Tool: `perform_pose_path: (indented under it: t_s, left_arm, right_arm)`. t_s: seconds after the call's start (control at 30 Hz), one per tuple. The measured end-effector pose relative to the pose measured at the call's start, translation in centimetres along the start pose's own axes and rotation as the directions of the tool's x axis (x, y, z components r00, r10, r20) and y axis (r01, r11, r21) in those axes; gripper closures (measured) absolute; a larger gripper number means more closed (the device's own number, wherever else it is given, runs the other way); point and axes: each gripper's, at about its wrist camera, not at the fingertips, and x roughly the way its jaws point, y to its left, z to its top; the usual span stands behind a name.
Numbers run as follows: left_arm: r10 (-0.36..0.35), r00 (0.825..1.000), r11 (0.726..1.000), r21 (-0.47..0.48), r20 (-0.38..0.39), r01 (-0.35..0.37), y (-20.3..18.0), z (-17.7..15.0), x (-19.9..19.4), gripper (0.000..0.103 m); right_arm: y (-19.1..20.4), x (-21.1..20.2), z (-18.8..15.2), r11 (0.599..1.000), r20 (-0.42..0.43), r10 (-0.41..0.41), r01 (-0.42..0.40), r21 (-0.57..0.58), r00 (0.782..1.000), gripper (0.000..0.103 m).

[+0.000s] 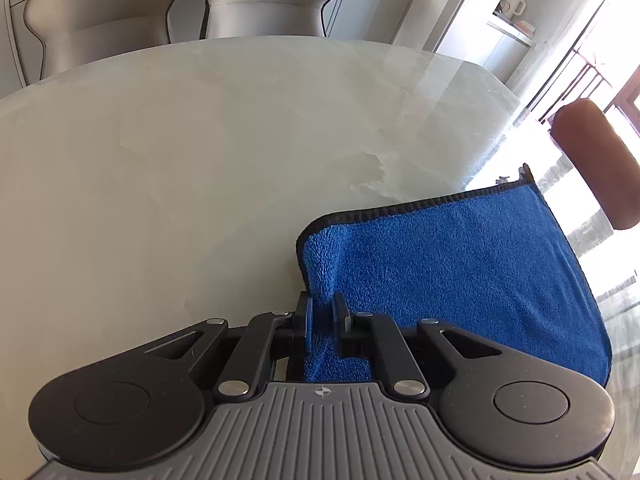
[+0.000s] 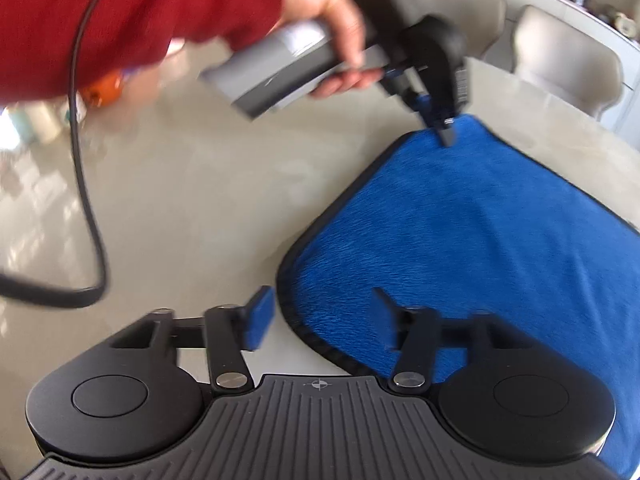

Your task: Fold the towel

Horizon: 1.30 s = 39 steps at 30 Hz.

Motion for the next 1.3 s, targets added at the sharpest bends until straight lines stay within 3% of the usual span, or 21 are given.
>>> perform_pose_path:
  t_s: [0.13, 0.43, 0.53, 0.6, 0.67, 0.87, 1.07, 1.3]
  left_arm:
    - [-0.012, 1.0, 1.0, 0.006, -0.004, 0.012, 0.3, 0.0, 0.1, 0.094]
    - [-0.042, 0.999, 0.999, 0.0, -0.002, 0.042, 0.7, -0.2, 0.0, 0.093]
    - [-0.049, 0.999, 0.999, -0.004, 0.0, 0.049, 0.9, -0.2, 0.1, 0.092]
    - [-0.052, 0.999, 0.999, -0.003, 0.0, 0.052, 1.0, -0.3, 0.0, 0.092]
    - [-0.055, 0.998, 0.998, -0.004, 0.0, 0.055, 1.0, -0.2, 0.0, 0.092]
    - [-0.061, 0.998, 0.997, -0.035, 0.027, 0.062, 0.8, -0.1, -0.6, 0.093]
    - [-0.077, 0.994, 0.997, -0.017, 0.078, 0.078, -1.4, 1.5, -2.3, 0.095]
    - [-0.106, 0.989, 0.994, -0.004, 0.107, 0.107, -5.4, 3.9, -2.5, 0.095]
  right_arm:
    - [1.5, 0.5, 0.6, 0.998, 0.028, -0.047, 0.048, -0.038, 0.998, 0.053]
    - [3.3, 1.3, 0.8, 0.999, 0.019, -0.036, 0.036, -0.024, 0.999, 0.055]
    - [3.0, 1.5, 1.0, 0.999, 0.028, -0.035, 0.035, 0.026, 0.999, 0.064]
    - [2.8, 1.5, 1.0, 0.997, 0.036, -0.069, 0.068, 0.036, 0.997, 0.087]
    - [2.4, 1.6, 0.9, 0.996, 0.038, -0.078, 0.076, 0.045, 0.996, 0.095]
    - [0.0, 0.0, 0.5, 0.978, 0.085, -0.015, -0.003, 0.208, 0.996, 0.097]
    - [-3.5, -2.9, -0.9, 0.916, 0.168, 0.021, -0.086, 0.391, 0.986, 0.097]
    - [-7.8, -6.1, -3.2, 0.845, 0.245, -0.019, -0.115, 0.522, 0.969, 0.097]
